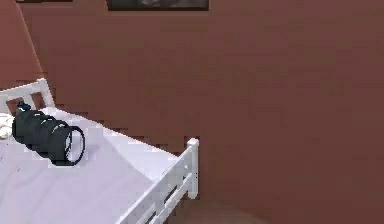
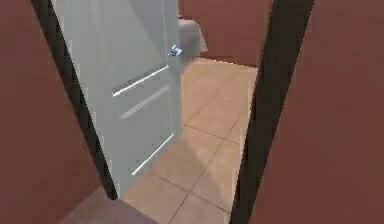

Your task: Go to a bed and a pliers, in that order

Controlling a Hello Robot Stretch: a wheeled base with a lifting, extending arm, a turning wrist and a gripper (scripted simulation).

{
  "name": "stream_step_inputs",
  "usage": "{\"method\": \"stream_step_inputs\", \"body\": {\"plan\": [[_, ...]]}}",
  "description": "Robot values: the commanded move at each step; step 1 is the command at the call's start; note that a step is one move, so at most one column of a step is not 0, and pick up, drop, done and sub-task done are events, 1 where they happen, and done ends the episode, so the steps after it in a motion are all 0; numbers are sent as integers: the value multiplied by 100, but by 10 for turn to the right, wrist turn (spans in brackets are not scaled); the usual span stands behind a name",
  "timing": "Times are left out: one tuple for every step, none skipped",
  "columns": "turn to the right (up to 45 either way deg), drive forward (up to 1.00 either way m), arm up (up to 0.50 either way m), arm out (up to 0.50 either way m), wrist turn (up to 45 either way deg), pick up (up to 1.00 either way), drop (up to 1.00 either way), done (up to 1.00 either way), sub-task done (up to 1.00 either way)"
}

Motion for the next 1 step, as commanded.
{"method": "stream_step_inputs", "body": {"plan": [[450, 0, 0, 0, 0, 0, 0, 0, 0]]}}
